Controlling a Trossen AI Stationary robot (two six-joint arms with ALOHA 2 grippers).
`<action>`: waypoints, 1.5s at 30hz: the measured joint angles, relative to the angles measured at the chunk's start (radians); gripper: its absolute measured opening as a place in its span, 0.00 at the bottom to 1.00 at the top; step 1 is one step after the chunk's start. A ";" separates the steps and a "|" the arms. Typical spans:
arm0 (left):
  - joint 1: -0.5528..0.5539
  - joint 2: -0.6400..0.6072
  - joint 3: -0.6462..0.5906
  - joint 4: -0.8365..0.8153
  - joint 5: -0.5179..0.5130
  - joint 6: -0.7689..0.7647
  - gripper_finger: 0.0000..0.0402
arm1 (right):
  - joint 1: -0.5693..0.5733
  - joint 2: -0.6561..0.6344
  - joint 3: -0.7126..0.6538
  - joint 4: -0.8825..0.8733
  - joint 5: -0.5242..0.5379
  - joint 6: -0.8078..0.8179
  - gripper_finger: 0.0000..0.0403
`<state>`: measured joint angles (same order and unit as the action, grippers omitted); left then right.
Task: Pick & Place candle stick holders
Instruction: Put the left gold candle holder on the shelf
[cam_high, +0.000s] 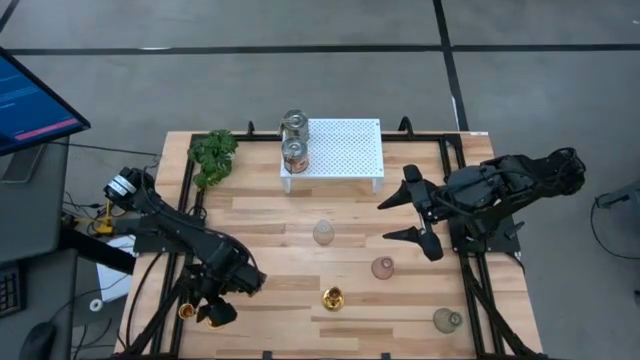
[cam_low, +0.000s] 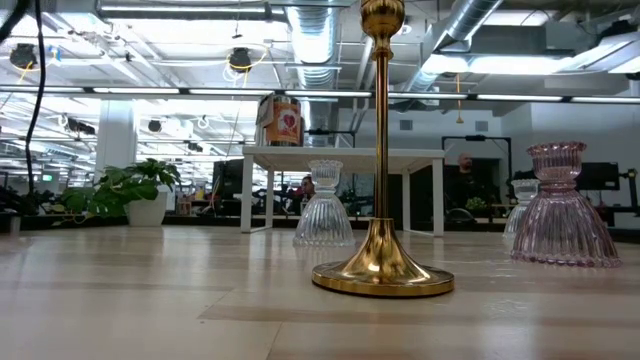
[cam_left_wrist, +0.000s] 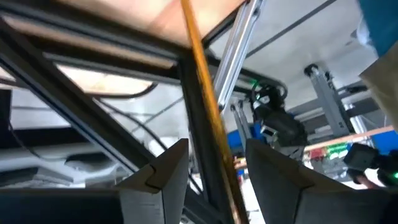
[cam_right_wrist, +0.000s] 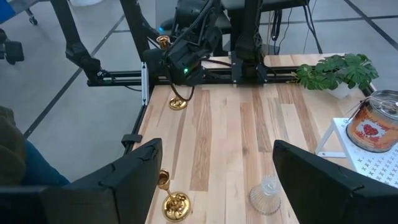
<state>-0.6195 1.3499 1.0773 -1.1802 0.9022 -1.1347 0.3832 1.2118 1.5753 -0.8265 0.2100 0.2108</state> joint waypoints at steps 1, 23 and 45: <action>-0.001 0.000 -0.005 0.002 0.010 0.001 0.39 | 0.000 0.000 0.000 0.000 0.000 0.000 0.74; 0.101 -0.002 -0.012 -0.036 0.091 0.000 0.04 | 0.000 0.000 0.000 0.001 0.027 -0.031 0.74; 0.699 0.008 0.171 -0.281 -0.040 0.135 0.04 | -0.003 -0.001 0.000 -0.005 0.026 -0.240 0.74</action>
<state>0.0795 1.3574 1.2483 -1.4612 0.8620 -0.9995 0.3804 1.2103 1.5749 -0.8319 0.2360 -0.0294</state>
